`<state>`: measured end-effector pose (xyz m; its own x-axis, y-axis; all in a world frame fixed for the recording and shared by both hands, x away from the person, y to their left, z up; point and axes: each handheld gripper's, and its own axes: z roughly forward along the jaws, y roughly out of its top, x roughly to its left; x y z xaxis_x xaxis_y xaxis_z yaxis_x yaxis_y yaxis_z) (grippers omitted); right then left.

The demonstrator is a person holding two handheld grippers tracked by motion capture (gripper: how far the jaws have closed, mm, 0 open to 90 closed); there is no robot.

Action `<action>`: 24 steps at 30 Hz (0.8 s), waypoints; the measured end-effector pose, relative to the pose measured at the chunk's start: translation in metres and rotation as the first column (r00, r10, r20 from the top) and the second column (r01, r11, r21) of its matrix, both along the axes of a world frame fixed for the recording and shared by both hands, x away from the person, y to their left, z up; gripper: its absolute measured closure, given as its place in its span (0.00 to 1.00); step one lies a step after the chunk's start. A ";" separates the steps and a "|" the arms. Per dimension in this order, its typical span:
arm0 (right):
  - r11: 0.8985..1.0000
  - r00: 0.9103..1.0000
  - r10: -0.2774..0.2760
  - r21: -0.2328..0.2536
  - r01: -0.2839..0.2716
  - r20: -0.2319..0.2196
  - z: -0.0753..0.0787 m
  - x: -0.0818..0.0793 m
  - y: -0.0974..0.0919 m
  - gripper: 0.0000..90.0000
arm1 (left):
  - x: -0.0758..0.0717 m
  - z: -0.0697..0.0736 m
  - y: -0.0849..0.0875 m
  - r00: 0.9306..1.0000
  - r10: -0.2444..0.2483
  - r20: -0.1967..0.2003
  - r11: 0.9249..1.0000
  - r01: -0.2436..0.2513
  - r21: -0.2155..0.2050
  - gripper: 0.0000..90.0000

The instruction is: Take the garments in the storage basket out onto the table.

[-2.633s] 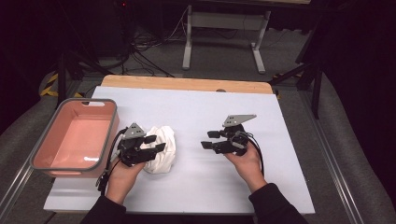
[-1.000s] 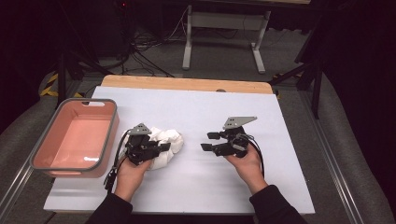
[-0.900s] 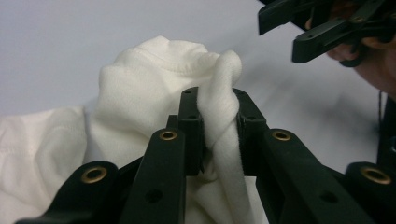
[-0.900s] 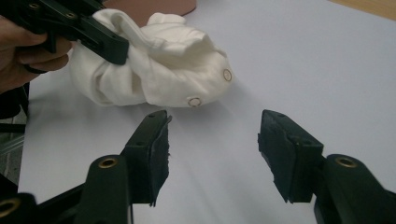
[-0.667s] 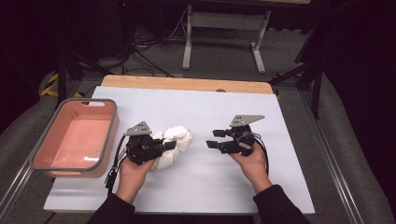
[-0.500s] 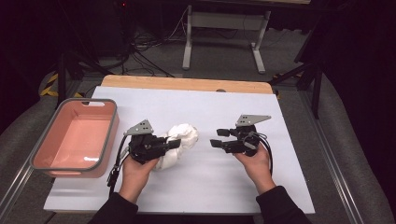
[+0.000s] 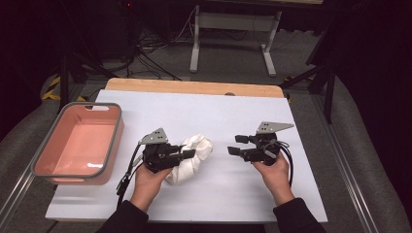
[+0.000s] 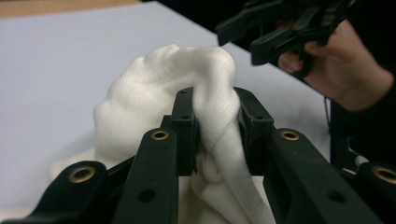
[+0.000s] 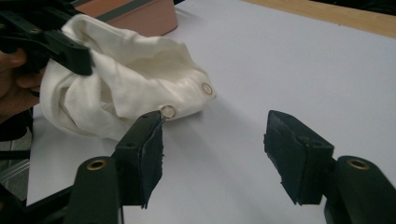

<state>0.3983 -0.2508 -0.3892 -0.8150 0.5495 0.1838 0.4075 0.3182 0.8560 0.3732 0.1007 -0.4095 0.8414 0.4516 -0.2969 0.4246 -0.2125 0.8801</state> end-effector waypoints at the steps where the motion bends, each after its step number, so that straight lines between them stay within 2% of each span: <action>1: 1.000 1.000 0.008 -0.008 -0.008 -0.006 -0.002 0.000 0.004 0.41 | -0.001 -0.005 0.006 1.000 0.014 -0.018 1.000 -0.013 0.024 0.80; 2: 1.000 1.000 0.010 -0.009 -0.011 -0.008 -0.003 0.000 0.005 0.41 | -0.002 -0.007 0.011 1.000 0.019 -0.021 0.999 -0.018 0.038 0.79; 6: 0.999 0.999 0.029 -0.014 -0.030 -0.027 -0.008 0.001 0.015 0.41 | -0.005 -0.011 0.021 0.999 0.034 -0.034 0.998 -0.032 0.052 0.77; 11: 0.997 0.997 0.069 -0.027 -0.070 -0.044 -0.013 0.004 0.034 0.39 | -0.008 -0.015 0.037 0.996 0.065 -0.057 0.997 -0.062 0.053 0.74; 12: 0.996 0.995 0.082 -0.029 -0.083 -0.050 -0.013 0.005 0.041 0.38 | -0.008 -0.017 0.041 0.995 0.075 -0.071 0.996 -0.072 0.051 0.74; 15: 0.995 0.994 0.094 -0.026 -0.095 -0.054 -0.013 0.005 0.047 0.36 | -0.008 -0.021 0.047 0.992 0.089 -0.091 0.995 -0.085 0.052 0.74; 18: 0.995 0.993 0.104 -0.002 -0.104 -0.062 -0.013 0.007 0.055 0.24 | -0.008 -0.027 0.052 0.987 0.089 -0.134 0.995 -0.083 0.048 0.76; 19: 0.994 0.992 0.109 0.008 -0.109 -0.063 -0.014 0.008 0.056 0.20 | -0.009 -0.028 0.052 0.987 0.090 -0.132 0.995 -0.083 0.058 0.76; 20: 0.994 0.992 0.109 0.008 -0.109 -0.063 -0.014 0.008 0.056 0.20 | -0.009 -0.028 0.052 0.987 0.090 -0.132 0.995 -0.083 0.058 0.76; 21: 0.991 0.990 0.131 0.014 -0.130 -0.054 -0.015 0.009 0.058 0.12 | -0.011 -0.030 0.051 0.986 0.086 -0.139 0.995 -0.078 0.059 0.77; 22: 0.991 0.990 0.133 0.006 -0.133 -0.053 -0.015 0.009 0.059 0.10 | -0.012 -0.032 0.050 0.986 0.081 -0.145 0.996 -0.072 0.060 0.77; 24: 0.990 0.989 0.143 -0.001 -0.143 -0.050 -0.015 0.009 0.060 0.09 | -0.014 -0.034 0.048 0.985 0.078 -0.152 0.996 -0.069 0.064 0.77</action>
<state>0.4072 -0.1908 -0.4046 -0.8752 0.4291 0.2235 0.3995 0.3803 0.8341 0.3597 0.1492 -0.4430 0.7513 0.5310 -0.3920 0.5706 -0.2241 0.7901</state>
